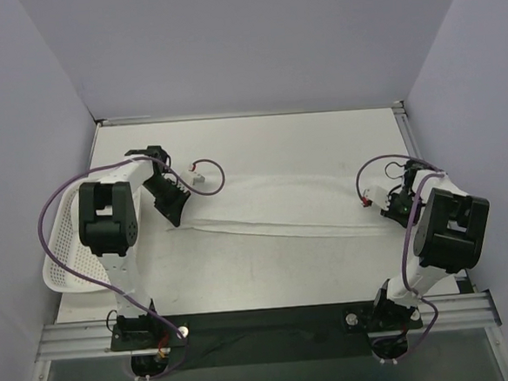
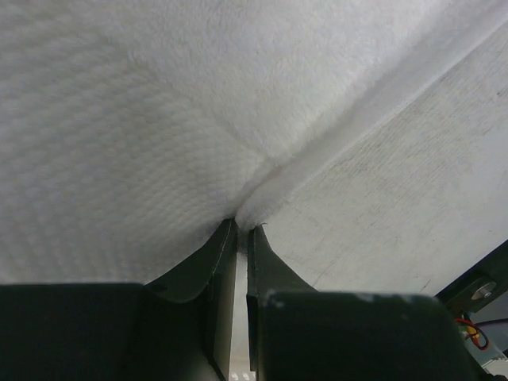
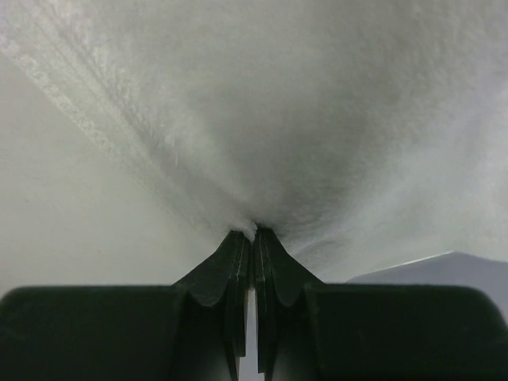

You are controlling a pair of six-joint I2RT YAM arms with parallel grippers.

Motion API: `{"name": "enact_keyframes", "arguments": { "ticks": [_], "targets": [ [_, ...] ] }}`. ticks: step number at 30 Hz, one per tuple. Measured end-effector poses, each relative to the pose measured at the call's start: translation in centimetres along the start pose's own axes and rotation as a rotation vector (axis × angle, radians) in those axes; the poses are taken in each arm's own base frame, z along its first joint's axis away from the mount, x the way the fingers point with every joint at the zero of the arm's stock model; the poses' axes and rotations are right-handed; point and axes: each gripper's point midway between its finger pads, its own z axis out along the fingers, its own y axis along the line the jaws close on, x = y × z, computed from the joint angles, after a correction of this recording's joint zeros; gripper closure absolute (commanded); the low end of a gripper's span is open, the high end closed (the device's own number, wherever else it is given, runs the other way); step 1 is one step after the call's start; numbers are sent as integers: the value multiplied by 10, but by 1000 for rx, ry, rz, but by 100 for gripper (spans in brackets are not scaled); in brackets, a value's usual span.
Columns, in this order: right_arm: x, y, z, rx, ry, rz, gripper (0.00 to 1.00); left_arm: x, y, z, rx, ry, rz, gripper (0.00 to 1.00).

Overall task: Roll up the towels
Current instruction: Fold the towel

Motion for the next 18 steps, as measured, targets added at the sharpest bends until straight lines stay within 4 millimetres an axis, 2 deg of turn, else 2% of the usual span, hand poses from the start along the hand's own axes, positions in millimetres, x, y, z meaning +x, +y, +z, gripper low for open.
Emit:
{"name": "enact_keyframes", "arguments": {
  "ticks": [2, 8, 16, 17, 18],
  "targets": [
    [2, 4, 6, -12, 10, -12, 100, 3, 0, 6, 8, 13, -8, 100],
    [3, -1, 7, 5, 20, -17, 100, 3, 0, 6, 6, 10, -8, 100],
    [2, -11, -1, 29, 3, -7, 100, 3, 0, 5, 4, 7, 0, 99],
    [3, -13, -2, 35, 1, -4, 95, 3, 0, 5, 4, 7, 3, 95],
    [4, -14, -3, 36, 1, -2, 86, 3, 0, 5, 4, 7, 8, 89]
  ]
}}
